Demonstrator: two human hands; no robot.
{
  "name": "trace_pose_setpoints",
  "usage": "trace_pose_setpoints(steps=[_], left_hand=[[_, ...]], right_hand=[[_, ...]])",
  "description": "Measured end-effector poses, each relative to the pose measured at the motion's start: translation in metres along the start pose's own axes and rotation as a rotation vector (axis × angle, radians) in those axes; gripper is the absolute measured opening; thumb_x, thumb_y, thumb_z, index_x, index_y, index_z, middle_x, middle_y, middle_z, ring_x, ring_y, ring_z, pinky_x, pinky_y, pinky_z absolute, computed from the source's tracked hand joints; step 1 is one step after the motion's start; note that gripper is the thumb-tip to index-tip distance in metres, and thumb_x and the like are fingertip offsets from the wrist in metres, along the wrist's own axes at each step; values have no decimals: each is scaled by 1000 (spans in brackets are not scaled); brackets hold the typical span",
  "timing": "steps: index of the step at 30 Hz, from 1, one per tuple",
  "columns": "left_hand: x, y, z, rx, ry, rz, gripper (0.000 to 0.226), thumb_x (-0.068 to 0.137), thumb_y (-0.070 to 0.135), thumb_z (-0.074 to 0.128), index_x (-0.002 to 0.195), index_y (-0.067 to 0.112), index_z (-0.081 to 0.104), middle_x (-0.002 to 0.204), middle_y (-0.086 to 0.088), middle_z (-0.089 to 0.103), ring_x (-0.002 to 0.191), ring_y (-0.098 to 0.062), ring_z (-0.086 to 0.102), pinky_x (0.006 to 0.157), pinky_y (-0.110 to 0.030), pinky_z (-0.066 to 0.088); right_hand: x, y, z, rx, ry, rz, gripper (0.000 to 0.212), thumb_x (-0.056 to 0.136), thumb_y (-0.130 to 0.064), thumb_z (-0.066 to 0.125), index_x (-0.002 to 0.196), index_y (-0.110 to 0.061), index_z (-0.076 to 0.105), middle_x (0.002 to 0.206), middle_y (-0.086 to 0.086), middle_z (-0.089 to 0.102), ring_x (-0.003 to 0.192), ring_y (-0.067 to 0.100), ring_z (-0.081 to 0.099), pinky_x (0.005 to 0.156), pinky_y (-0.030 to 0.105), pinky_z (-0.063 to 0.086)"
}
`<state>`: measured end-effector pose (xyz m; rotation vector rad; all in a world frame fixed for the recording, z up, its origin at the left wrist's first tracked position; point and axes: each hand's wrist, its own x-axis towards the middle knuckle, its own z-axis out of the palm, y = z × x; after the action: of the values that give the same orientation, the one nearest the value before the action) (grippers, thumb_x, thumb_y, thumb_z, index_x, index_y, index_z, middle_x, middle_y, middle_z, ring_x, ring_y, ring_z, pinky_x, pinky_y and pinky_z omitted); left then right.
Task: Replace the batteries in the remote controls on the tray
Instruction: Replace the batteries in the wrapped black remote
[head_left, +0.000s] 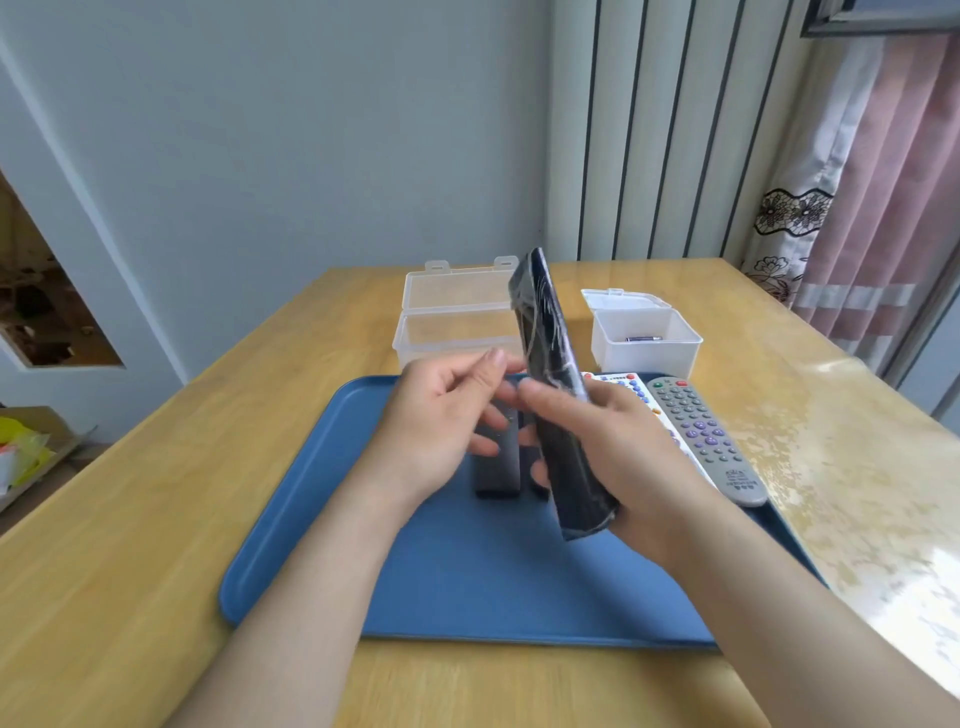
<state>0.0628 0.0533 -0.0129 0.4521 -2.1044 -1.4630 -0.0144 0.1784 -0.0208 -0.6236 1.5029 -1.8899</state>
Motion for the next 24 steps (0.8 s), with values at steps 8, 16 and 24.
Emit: trace_pose_setpoints(steps=[8, 16, 24], left_hand=[[5, -35, -7, 1055, -159, -80, 36, 95, 13, 41, 125, 23, 58, 127, 5, 52, 120, -26, 43, 97, -38, 42], [2, -19, 2, 717, 145, 83, 35, 93, 12, 48, 123, 25, 61, 121, 8, 62, 114, -15, 52, 88, -22, 37], [-20, 13, 12, 44, -505, -162, 74, 86, 21, 70, 138, 48, 24, 86, -4, 74, 66, -24, 71, 64, -31, 56]], right_hand=[[2, -7, -12, 434, 84, 125, 33, 89, -32, 67, 105, -3, 69, 87, 16, 73, 82, 28, 74, 63, 37, 60], [6, -5, -20, 394, -61, 220, 34, 92, -20, 41, 103, -6, 70, 97, 11, 73, 88, 22, 72, 75, 35, 55], [14, 0, -26, 352, 31, 108, 51, 79, -11, 38, 127, -1, 54, 93, 16, 66, 83, 31, 65, 70, 41, 57]])
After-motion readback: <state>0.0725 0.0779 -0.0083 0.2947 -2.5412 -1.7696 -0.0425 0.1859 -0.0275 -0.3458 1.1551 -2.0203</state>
